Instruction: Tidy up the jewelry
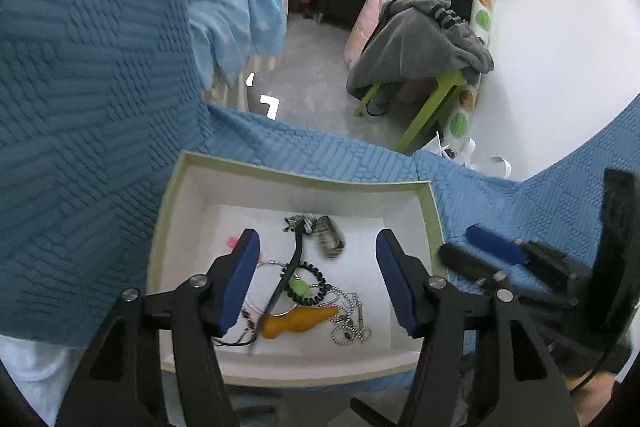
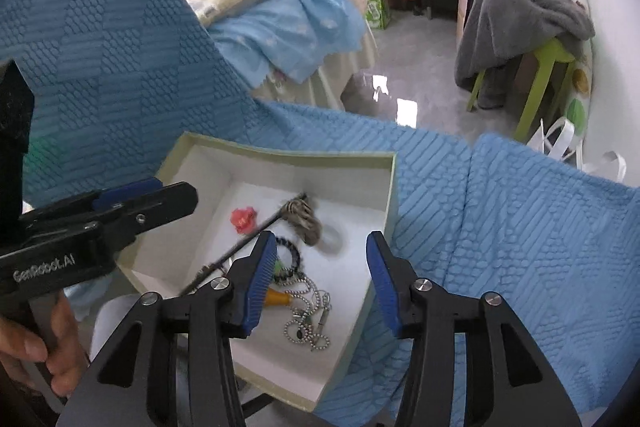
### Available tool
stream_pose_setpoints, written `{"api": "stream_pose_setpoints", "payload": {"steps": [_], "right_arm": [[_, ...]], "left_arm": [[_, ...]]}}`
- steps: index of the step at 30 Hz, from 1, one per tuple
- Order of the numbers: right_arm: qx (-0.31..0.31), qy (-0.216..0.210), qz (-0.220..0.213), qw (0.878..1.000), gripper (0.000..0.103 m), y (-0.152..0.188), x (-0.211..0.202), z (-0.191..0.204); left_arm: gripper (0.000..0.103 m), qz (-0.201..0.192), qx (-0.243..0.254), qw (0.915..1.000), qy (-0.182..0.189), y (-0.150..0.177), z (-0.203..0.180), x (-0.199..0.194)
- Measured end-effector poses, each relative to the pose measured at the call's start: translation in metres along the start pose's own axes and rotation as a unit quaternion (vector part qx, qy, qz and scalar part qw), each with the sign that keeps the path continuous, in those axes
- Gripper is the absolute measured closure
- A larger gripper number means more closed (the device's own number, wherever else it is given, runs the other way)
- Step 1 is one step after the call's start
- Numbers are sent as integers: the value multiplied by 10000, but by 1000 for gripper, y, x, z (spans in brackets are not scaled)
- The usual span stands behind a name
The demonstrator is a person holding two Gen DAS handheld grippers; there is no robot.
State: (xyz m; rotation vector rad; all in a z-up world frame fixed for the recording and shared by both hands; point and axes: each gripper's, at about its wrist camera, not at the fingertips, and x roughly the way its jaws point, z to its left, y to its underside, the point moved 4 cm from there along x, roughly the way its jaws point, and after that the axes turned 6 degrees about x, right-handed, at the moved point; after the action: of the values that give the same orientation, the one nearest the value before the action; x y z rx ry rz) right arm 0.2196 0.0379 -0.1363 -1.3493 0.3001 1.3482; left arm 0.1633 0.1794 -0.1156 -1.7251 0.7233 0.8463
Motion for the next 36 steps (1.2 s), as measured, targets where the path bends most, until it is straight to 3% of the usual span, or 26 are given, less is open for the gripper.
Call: {"api": "stream_pose_setpoints", "payload": {"steps": [5,9,17,26,36], "right_arm": [[-7,-104,-600,9981,58,-21,-55,8],[23,-225,-1147,9931,53,-30,-108,16],[-56,-309,-1802,9831,49,-19,-174,33],[-130,-243,-2071,9779,44,19,-211,43],[-96,17,-1799,9836,36,67,-200,41]], "left_arm": [[42,-420,150,9989,-143,-10,-3,-48],[42,-696,186,9974,3,-13,-12,-89],[42,-1211,374,9918,-158,-3,-26,-149],[42,-1432,199,9892,-231,26,-23,-175],[42,-1275,202,9913,-252,58,-32,-169]]}}
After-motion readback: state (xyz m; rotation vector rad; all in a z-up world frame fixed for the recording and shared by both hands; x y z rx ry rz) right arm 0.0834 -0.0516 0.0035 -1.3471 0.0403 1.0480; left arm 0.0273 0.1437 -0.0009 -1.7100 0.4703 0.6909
